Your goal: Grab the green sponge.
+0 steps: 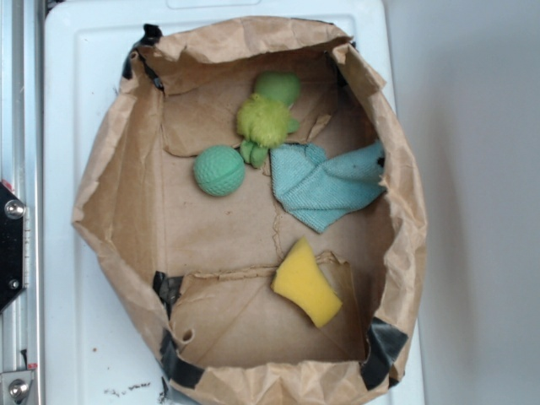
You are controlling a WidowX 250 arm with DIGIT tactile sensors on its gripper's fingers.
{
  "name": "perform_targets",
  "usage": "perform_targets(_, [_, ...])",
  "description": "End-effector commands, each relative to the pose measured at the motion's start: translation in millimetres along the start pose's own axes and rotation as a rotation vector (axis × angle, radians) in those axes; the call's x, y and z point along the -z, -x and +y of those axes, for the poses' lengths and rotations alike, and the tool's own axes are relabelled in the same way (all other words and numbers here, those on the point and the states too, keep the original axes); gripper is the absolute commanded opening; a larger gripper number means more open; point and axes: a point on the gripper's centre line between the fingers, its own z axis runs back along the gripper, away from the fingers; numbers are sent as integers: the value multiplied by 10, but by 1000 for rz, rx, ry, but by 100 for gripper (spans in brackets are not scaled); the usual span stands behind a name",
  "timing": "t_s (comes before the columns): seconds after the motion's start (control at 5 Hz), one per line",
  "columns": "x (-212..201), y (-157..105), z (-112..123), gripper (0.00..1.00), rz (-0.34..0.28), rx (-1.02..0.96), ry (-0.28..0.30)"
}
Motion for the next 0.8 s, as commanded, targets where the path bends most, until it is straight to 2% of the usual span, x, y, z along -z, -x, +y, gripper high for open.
perform_targets(0.0, [0,0,0,100,0,0,0])
perform_targets(0.2, [302,-466,-55,100,21,-44,-41])
perform_targets(0.4, [525,-914,51,100,-6,-42,-63])
perform_targets(0.6, [627,-1113,171,100,-71,58,-75])
